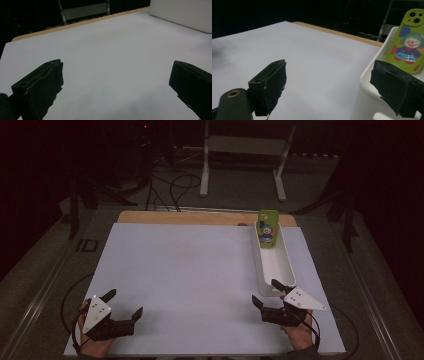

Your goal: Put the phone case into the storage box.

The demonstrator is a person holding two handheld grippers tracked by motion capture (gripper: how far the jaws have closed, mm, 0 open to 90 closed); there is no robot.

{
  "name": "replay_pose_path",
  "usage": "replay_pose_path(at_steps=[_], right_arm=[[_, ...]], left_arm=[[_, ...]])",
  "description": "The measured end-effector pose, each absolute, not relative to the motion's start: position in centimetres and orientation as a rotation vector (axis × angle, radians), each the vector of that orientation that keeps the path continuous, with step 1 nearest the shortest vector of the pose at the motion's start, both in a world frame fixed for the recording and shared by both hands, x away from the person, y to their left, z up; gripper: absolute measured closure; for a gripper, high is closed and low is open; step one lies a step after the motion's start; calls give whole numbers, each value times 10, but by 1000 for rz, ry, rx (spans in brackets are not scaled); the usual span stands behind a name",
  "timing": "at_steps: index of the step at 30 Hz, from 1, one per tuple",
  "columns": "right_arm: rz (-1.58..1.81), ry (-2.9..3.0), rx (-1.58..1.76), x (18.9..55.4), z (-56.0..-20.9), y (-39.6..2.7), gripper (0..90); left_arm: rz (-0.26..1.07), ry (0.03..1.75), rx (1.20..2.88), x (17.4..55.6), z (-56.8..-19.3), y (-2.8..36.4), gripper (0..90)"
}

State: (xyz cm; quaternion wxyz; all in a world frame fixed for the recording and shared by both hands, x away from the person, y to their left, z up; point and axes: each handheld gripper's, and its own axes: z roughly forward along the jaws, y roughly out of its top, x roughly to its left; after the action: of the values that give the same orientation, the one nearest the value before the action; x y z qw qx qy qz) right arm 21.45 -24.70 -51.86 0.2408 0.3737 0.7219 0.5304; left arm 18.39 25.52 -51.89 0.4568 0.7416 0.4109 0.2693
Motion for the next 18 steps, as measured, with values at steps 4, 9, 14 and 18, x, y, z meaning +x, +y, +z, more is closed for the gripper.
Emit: replay_pose_path(at_steps=[4, 9, 14, 18], right_arm=[[1461, 1994, 1012, 209, -524, -246, 134], [1457, 2018, 1008, 205, -531, -248, 140], [1426, 2055, 1007, 203, -539, -254, 155], [1404, 2067, 985, 202, -540, -258, 158]], left_arm=[[662, 1004, 1829, 185, -520, 255, 0], [649, 992, 1823, 186, -522, 255, 0], [634, 981, 1830, 186, -524, 255, 0], [625, 976, 1837, 187, -526, 253, 0]])
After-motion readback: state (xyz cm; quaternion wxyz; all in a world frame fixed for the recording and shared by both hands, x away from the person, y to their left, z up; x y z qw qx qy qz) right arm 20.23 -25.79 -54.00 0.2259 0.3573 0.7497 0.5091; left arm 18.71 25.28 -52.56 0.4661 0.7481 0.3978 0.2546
